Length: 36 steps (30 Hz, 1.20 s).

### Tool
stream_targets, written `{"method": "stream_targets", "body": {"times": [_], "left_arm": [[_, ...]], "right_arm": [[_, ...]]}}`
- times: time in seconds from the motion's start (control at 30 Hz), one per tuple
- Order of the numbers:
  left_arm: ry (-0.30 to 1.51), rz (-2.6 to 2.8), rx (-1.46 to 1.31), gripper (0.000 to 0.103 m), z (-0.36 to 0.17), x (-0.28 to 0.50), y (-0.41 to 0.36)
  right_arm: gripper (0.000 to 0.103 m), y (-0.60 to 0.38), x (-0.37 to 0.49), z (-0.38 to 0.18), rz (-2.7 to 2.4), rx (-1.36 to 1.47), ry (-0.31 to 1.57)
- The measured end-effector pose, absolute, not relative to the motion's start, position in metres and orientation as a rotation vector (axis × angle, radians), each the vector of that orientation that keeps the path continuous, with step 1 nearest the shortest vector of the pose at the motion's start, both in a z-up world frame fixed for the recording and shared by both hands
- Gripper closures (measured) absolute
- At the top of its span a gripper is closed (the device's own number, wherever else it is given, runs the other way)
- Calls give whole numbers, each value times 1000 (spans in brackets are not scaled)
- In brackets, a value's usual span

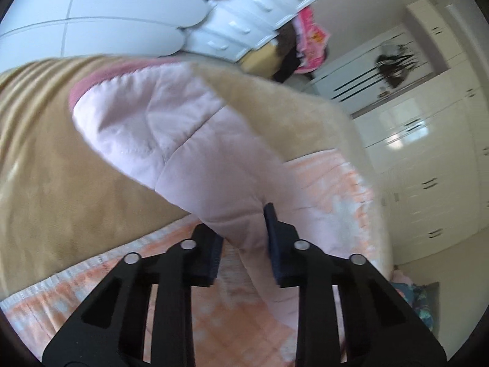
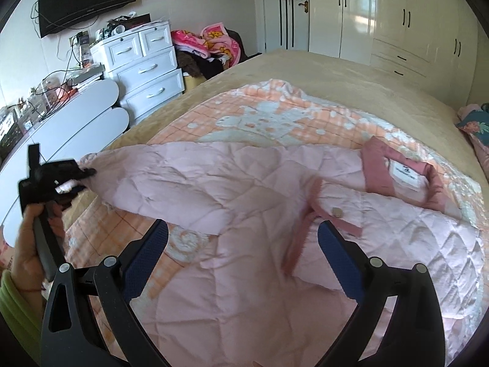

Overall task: Fold large clothes
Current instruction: 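Move the left tool to the other sleeve cuff and grasp it, then lift the sleeve with the left tool and fold it across the jacket front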

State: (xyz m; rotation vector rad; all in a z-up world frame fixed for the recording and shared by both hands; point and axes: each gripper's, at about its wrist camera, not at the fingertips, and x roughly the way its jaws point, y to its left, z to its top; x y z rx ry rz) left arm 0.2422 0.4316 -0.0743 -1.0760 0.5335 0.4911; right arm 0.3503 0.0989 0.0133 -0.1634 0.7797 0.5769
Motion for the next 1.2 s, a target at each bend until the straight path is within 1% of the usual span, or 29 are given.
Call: {"method": "stream_targets", "body": {"times": [0.23, 0.57, 1.2], "left_arm": [[472, 435, -955, 91, -26, 246, 409], [389, 342, -838, 93, 23, 246, 366], [337, 186, -657, 93, 69, 256, 290]], "right_arm": [[5, 69, 344, 26, 547, -136, 757], [5, 17, 327, 44, 486, -108, 717], [5, -96, 316, 49, 328, 19, 691]]}}
